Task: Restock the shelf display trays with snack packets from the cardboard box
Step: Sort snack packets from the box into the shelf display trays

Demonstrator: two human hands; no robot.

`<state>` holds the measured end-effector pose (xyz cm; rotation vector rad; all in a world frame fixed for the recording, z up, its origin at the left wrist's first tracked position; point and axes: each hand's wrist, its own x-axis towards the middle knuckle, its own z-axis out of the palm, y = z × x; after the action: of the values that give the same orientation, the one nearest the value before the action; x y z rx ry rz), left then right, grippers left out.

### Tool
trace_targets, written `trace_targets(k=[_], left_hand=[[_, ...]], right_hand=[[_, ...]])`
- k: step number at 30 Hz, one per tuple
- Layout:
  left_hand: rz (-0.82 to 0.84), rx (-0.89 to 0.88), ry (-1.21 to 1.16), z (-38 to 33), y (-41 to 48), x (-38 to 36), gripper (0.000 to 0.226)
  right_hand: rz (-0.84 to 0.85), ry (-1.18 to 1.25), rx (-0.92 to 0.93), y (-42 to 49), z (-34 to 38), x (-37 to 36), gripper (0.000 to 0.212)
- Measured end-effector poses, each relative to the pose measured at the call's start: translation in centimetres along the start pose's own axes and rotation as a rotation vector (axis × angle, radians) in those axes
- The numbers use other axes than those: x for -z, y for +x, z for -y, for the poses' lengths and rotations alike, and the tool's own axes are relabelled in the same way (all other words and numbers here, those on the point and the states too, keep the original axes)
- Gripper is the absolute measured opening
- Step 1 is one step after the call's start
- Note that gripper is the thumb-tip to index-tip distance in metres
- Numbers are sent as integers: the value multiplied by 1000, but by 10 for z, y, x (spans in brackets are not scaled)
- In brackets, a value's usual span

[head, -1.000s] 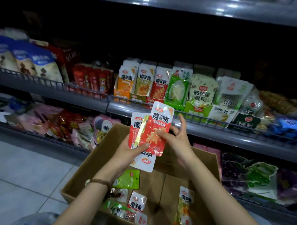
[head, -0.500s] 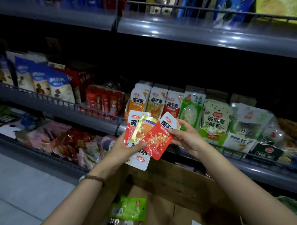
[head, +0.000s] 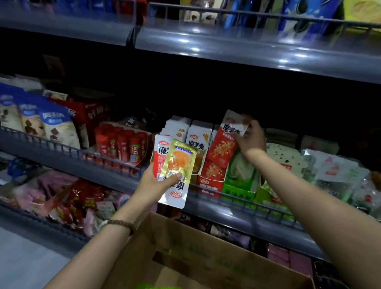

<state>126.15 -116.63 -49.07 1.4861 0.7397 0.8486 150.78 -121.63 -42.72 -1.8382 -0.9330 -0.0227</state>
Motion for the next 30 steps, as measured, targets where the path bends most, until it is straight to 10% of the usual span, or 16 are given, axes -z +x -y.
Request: trace_targets(k=[8, 15, 21, 30], left_hand=[[-40, 114, -1, 16, 13, 0, 39], [-58, 147, -122, 14, 2, 0, 26], [-243, 69, -285, 3, -7, -4, 25], [-300, 110, -342, -9, -25, 24, 37]], right_hand=[[82, -627, 339, -10, -27, -23, 57], [29, -404, 205, -27, -15, -26, 51], [768, 225, -241, -108, 27, -39, 43], [1141, 229, -234, -117, 44, -11, 19]])
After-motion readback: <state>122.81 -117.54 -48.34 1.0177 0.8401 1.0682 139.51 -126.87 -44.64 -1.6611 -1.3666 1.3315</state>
